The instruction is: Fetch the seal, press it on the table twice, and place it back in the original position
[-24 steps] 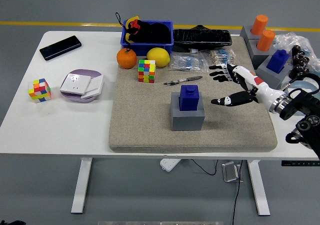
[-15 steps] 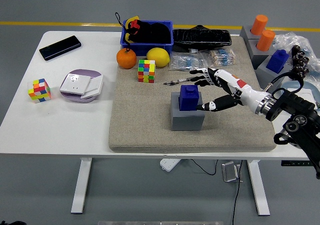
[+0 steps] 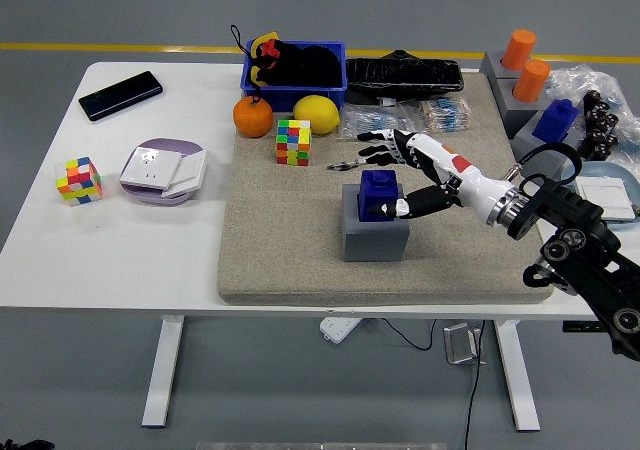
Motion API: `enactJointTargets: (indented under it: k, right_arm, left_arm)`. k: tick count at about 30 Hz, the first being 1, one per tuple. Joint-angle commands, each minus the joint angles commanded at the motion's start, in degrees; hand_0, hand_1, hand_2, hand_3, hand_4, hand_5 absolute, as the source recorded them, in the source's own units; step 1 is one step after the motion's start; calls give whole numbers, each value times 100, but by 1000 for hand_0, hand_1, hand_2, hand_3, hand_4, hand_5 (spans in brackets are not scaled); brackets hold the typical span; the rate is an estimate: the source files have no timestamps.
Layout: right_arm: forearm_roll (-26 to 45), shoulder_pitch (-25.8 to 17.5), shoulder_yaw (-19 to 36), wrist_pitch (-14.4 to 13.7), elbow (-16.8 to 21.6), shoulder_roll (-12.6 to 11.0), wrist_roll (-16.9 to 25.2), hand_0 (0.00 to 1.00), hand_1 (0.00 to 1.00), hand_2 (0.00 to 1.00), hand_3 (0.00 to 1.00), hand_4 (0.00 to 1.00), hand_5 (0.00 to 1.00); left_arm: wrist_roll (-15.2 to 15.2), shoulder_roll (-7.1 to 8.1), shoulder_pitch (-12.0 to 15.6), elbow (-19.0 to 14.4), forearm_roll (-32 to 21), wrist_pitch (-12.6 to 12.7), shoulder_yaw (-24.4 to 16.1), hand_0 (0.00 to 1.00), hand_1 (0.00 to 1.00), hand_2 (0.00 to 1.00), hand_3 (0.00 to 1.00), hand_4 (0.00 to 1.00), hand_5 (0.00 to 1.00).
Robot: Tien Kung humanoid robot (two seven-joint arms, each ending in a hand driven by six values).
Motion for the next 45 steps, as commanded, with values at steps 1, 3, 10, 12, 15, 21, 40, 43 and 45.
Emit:
enactJointTargets:
  k: [1, 3, 10, 12, 15, 21, 40, 43, 45]
  right_arm:
    - [12, 2, -20, -7, -16, 6, 8, 812, 733, 745, 813, 998, 2]
    - [46, 2, -60, -35, -43, 14, 26, 785, 710, 729, 808, 998, 2]
    - [116, 7, -167, -204, -168, 30, 83, 761, 678, 702, 788, 998, 2]
    - [161, 20, -212, -245, -240, 34, 108, 761, 678, 702, 788, 998, 2]
    - [228, 37, -268, -288, -335, 39, 134, 747, 665, 694, 780, 998, 2]
    - [248, 22, -313, -323, -402, 51, 149, 735, 659, 691, 781, 998, 2]
    - [266, -34, -333, -494, -449, 50, 195, 621, 572, 638, 746, 924, 2]
    - [287, -32, -343, -501, -463, 56, 202, 621, 572, 638, 746, 924, 2]
    - [289, -30, -349, -505, -472, 59, 202, 609, 546, 619, 740, 904, 2]
  left_arm:
    - [3, 3, 2, 0, 11, -1, -8, 724, 694, 682, 750, 691, 248]
    - [9, 7, 4, 1, 37, -1, -27, 724, 694, 682, 750, 692, 246]
    - [11, 13, -6, -6, 67, -6, -37, 724, 694, 682, 750, 693, 246]
    - [14, 11, -12, -7, 87, -6, -47, 724, 694, 682, 750, 693, 246]
    - [18, 8, -18, -10, 108, -8, -57, 724, 694, 682, 750, 694, 245]
    - [24, 6, -7, -10, 128, -11, -72, 724, 694, 682, 750, 694, 245]
    - [5, -22, 2, 0, 50, -4, -21, 724, 695, 682, 750, 695, 246]
    - [6, -28, 6, 4, 43, -2, -20, 724, 695, 682, 750, 695, 246]
    - [1, -30, 9, 5, 28, -1, -9, 724, 695, 682, 750, 695, 246]
